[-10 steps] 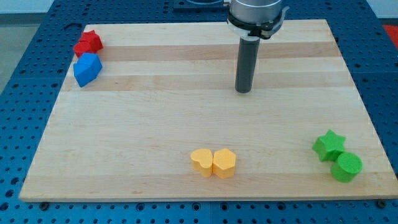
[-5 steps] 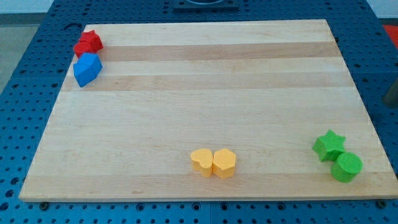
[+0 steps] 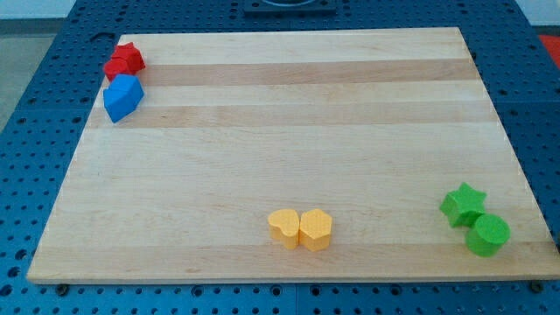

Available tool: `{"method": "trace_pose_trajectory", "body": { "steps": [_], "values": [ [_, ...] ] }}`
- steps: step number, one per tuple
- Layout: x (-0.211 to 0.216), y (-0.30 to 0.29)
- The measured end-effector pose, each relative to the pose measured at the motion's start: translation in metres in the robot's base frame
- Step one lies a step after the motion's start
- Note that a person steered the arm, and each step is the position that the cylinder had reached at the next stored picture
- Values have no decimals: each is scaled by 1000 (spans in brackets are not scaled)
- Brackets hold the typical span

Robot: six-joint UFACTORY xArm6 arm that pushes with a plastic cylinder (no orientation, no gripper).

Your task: Move green circle above the yellow heart

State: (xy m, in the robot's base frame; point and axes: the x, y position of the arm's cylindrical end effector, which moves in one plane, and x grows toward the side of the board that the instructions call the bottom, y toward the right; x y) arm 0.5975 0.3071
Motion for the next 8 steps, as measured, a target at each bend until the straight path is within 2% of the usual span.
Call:
{"method": "trace_pose_trajectory", "body": {
  "steps": [3,5,6,7,8],
  "values": [
    [-12,-140],
    [-58,-215],
    [-67,-258],
    [-67,-282],
    [-67,-232]
  ]
}}
